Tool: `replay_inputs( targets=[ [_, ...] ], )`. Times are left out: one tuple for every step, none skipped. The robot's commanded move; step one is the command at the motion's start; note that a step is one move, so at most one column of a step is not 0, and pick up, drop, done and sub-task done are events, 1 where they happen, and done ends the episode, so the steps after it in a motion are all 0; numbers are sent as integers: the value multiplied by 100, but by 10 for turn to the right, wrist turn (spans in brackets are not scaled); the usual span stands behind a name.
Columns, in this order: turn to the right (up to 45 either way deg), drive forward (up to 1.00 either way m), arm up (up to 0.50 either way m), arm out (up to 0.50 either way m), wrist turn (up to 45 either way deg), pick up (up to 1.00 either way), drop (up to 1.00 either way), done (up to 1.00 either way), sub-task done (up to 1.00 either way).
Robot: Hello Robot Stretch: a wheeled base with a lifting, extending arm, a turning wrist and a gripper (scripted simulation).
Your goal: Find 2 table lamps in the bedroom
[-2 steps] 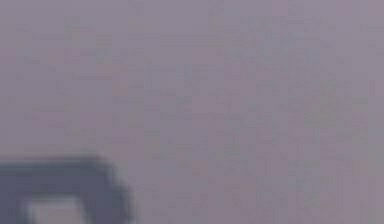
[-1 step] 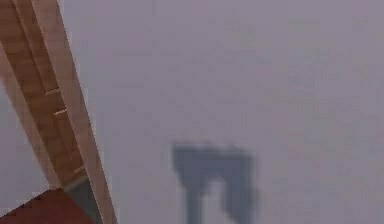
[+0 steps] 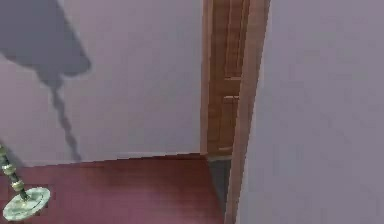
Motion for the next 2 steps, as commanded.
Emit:
replay_inputs(
  targets=[
    [-390,0,0,0,0,0,0,0,0],
    [0,35,0,0,0,0,0,0,0]
  ],
)
